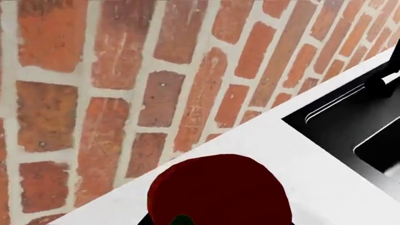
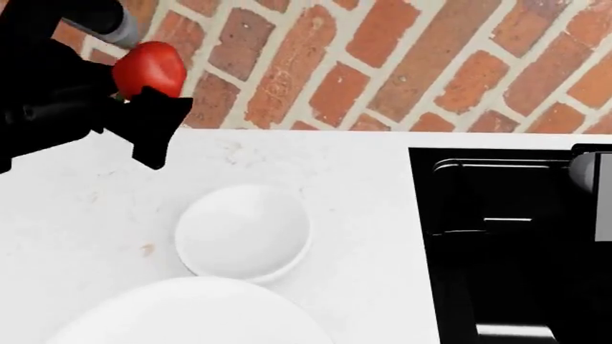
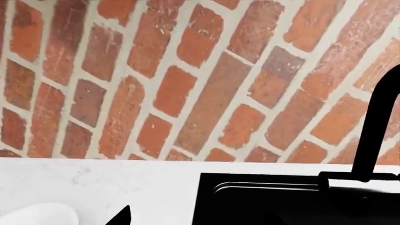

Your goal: Pick the eggplants and mangos from the sink and place them in one bowl. Place the bell pepper in the other bowl. Then turn off the sink faucet.

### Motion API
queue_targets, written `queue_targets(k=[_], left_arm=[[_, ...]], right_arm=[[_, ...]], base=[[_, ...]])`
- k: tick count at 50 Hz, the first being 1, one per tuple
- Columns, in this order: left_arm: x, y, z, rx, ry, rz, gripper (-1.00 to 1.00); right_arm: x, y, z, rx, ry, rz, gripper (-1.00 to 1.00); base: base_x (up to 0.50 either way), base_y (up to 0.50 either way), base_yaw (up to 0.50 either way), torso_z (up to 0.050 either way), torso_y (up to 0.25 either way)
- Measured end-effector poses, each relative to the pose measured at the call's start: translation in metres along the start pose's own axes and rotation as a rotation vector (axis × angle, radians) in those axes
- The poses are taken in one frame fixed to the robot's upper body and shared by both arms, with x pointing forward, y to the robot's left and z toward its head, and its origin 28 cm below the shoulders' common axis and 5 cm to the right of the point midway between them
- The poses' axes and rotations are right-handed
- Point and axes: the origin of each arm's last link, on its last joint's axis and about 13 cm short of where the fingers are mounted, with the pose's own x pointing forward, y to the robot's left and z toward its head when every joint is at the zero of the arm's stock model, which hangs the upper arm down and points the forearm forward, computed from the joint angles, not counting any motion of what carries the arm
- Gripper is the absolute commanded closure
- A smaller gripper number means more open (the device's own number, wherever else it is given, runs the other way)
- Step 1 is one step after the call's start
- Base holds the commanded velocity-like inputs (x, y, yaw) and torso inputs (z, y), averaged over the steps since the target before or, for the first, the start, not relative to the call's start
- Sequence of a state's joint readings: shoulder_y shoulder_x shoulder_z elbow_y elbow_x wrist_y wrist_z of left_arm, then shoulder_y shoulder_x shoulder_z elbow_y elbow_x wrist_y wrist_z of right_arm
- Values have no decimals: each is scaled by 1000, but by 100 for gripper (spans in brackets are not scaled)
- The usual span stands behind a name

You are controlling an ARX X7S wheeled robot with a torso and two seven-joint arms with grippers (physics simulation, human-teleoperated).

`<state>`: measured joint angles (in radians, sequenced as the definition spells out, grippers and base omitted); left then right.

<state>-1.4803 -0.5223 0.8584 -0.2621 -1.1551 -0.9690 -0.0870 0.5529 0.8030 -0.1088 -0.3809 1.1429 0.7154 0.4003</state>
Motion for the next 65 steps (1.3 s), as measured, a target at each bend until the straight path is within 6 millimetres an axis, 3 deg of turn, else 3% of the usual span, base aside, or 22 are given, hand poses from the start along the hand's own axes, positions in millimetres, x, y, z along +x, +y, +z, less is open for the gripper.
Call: queue_targets(k=[7,13,28,65], left_arm=[[34,-1,30,-11,114,-120,100],[50,-9,36,5,252,-179,100],[61,-19,24,0,485,-258,100],[74,-35,-2,-36,583,-297,100]], right_arm=[[-2,-2,-4,15,12,-6,-100],[-3,-3,-7,24,21,-11,-100],[-7,-5,-13,34,39,-20,-100],[-7,-10,-33,61,76,-34,-100]], base=[[0,0,0,0,0],[0,0,0,0,0],[0,0,0,0,0],[0,0,0,0,0]])
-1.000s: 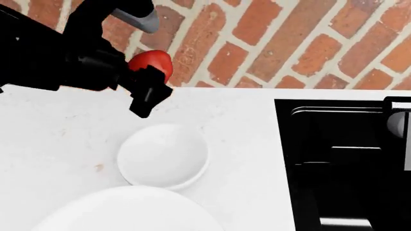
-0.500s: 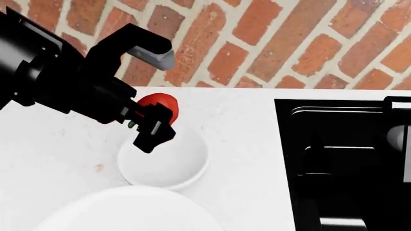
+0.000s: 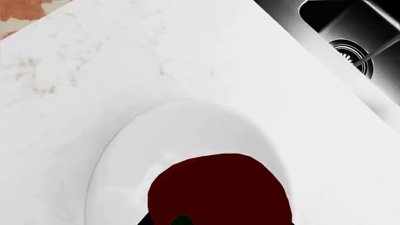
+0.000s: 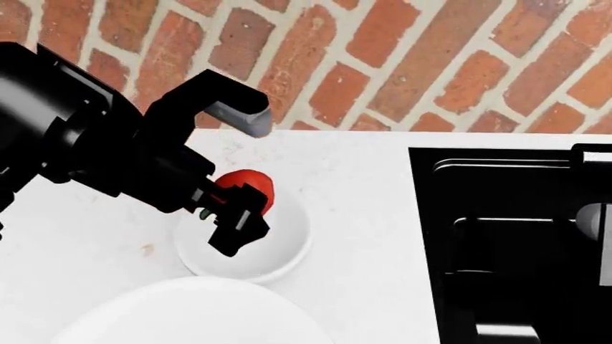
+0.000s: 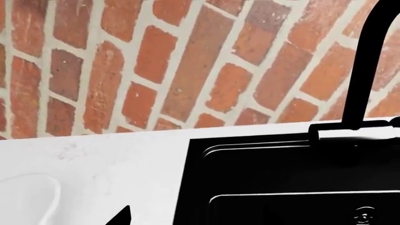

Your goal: Pick the eggplants and mangos from the sink and place them in one bowl. Place the bell pepper in the other bowl. Then turn off the sink faucet.

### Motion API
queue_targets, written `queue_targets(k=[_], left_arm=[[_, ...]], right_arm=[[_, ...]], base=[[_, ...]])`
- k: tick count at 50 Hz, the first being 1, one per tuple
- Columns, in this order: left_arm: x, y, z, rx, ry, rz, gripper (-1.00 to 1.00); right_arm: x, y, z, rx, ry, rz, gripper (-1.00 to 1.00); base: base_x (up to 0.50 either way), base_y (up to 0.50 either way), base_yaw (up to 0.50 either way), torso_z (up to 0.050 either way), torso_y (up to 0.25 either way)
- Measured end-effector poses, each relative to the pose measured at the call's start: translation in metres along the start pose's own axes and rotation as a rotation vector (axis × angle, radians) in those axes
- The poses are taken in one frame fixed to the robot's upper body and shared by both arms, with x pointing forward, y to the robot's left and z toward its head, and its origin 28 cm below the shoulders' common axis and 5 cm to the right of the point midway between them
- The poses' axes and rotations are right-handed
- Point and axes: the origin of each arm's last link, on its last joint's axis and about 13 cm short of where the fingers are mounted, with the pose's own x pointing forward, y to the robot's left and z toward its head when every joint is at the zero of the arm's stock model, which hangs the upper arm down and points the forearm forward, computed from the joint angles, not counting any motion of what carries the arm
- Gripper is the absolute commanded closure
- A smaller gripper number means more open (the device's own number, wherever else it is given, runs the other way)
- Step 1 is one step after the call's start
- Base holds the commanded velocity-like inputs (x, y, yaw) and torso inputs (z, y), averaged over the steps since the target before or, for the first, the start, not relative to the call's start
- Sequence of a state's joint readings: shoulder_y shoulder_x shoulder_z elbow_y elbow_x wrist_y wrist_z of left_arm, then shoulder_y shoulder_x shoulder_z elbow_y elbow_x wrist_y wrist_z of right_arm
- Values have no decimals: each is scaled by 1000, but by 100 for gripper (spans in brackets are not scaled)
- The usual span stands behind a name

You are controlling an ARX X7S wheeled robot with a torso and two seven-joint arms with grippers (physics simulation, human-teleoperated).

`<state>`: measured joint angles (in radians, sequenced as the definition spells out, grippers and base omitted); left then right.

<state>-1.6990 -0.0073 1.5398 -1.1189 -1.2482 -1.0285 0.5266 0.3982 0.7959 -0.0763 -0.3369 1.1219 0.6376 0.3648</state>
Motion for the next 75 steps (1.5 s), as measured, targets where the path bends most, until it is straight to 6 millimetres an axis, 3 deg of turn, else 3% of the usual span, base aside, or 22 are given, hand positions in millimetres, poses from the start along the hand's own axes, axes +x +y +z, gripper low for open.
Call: queue_targets(k=[34,35,60,70,75], left_arm=[[19,-3,-11,-36,6,33,100],[18,-3,-11,-36,6,35,-100],[3,-1,0,-28,-36,60,-100],[-13,12,14,-5,-207,190,-100],[-19,27,4,-10,-310,284,-100]], right_arm=[[-8,-8,-15,23,17,-20,-100],[-8,-8,-15,24,18,-20,-100],[3,-7,-3,26,14,-17,-100],[7,-3,12,0,-4,11,-100],[16,1,24,-25,-17,30,-100]], base=[[0,0,0,0,0],[0,0,0,0,0],[0,0,0,0,0],[0,0,0,0,0],[0,0,0,0,0]])
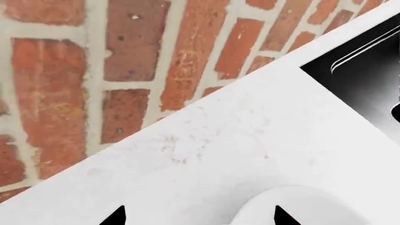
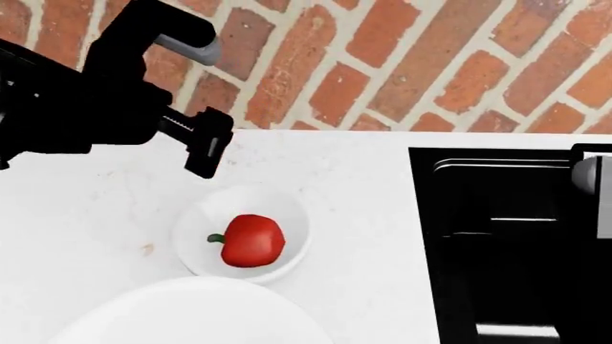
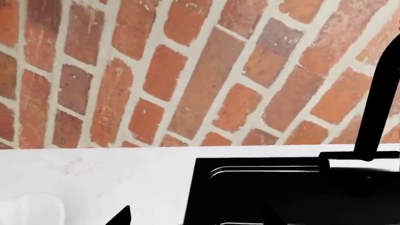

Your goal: Pick the eggplants and mangos from the sink and place them in one bowl. Place the bell pepper in the other bowl. Then turn off the sink faucet.

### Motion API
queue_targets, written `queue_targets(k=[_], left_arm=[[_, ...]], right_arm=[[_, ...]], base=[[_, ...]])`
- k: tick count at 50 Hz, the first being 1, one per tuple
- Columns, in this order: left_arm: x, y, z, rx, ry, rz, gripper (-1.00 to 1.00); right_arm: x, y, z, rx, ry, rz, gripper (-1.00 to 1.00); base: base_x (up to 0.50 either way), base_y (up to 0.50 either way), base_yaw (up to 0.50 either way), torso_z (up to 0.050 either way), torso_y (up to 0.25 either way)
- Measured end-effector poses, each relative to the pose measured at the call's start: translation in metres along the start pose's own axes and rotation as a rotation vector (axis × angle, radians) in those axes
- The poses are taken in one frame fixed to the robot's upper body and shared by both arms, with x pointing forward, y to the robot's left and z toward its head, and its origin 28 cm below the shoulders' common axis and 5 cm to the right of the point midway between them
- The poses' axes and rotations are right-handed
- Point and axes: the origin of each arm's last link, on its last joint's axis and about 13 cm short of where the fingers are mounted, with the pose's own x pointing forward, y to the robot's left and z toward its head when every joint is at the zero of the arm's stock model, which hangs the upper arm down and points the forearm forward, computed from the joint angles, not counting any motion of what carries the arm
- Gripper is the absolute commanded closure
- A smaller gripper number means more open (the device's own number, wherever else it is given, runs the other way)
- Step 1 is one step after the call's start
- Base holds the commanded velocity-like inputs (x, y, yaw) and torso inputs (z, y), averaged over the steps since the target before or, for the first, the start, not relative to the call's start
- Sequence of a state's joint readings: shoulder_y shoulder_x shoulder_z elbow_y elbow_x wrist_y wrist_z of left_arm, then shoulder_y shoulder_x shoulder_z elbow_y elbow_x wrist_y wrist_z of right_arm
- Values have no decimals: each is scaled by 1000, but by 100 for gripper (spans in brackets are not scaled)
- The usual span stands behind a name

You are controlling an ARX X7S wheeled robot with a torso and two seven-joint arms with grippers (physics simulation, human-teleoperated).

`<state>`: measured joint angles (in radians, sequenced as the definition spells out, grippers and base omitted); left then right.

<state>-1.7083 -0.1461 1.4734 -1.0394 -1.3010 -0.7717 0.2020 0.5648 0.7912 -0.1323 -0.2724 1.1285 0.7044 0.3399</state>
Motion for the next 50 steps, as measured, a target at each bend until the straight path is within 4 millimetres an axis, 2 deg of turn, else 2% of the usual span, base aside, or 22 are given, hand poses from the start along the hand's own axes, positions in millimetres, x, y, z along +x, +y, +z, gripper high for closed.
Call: queue_targets(k=[6,13,18,25,30,38,50], left_arm=[[-12,11,-21,-16,-112,76,-100],[-29,16,-60,-33,-225,170,-100],[-42,18,-87,-65,-270,235,-100],[-59,22,-111,-103,-308,308,-100],[-69,23,-119,-121,-324,338,-100],[-84,23,-123,-133,-348,371,-100],[-94,20,-126,-163,-374,382,-100]], right_arm=[[6,5,12,-20,-18,17,-100],[6,7,21,-35,-39,22,-100],[6,8,24,-48,-51,24,-100],[6,10,27,-65,-60,27,-100],[6,11,28,-73,-57,23,-100],[5,12,29,-74,-53,14,-100],[5,12,26,-65,-52,5,-100]], base=[[0,0,0,0,0],[0,0,0,0,0],[0,0,0,0,0],[0,0,0,0,0],[-65,0,0,0,0],[-415,-1,0,0,0],[-448,-1,0,0,0]])
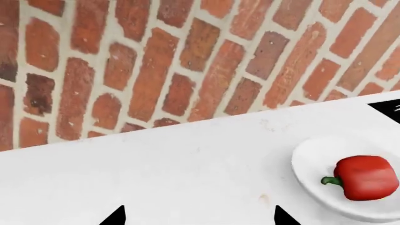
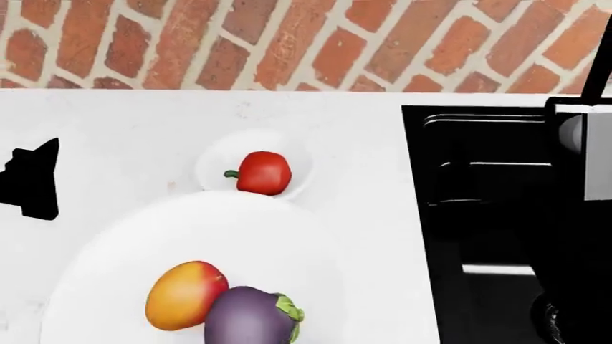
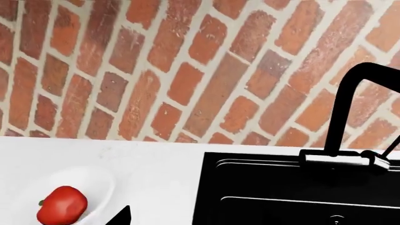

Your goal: Pick the eggplants and mangos from the sink and place them in one bowl. Place the bell pepper in the other bowl. Then turn off the sink faucet.

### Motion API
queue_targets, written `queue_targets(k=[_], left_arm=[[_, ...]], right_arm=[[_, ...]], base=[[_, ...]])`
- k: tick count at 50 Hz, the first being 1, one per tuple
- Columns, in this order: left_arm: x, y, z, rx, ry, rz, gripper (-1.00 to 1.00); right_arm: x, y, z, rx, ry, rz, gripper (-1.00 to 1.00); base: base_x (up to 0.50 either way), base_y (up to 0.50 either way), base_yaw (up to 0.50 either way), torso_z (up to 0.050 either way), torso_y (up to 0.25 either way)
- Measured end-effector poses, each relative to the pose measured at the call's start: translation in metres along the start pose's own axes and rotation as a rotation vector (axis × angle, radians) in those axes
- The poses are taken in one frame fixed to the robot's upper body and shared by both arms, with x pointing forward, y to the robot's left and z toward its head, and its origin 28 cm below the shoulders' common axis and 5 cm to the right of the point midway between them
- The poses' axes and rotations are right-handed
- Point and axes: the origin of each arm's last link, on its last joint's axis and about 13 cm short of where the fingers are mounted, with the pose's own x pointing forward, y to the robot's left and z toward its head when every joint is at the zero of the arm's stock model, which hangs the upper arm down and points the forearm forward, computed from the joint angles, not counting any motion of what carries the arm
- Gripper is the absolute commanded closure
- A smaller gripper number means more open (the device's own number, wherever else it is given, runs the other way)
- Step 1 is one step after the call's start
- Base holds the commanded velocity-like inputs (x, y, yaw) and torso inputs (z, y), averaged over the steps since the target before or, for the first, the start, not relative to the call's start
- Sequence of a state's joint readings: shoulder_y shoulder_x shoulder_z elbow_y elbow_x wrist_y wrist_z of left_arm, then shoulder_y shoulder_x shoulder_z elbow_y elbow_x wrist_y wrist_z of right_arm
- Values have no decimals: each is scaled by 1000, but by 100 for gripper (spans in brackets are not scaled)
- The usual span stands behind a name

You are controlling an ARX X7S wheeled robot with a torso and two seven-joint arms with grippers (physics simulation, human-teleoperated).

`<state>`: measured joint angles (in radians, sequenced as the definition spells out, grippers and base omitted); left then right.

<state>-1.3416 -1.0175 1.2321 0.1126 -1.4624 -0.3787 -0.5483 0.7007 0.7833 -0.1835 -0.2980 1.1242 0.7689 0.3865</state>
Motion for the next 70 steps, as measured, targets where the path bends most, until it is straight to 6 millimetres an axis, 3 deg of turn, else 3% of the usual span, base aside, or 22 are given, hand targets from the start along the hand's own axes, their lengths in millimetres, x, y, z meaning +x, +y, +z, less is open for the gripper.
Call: queue_targets(k=[21,33,70], left_arm=[[-14,-1,-6,-4,-21,31,-100],[-18,-3,-7,-7,-31,36,-100],[-18,-13,-8,-22,-53,11,-100]], right_arm=[[-4,0,-7,1,12,-9,-100],[-5,0,-8,5,4,-10,-100],[-12,-5,-16,6,-19,-43,-100]], base=[[-500,-6,0,0,0],[-408,-388,0,0,0],[36,-500,0,0,0]])
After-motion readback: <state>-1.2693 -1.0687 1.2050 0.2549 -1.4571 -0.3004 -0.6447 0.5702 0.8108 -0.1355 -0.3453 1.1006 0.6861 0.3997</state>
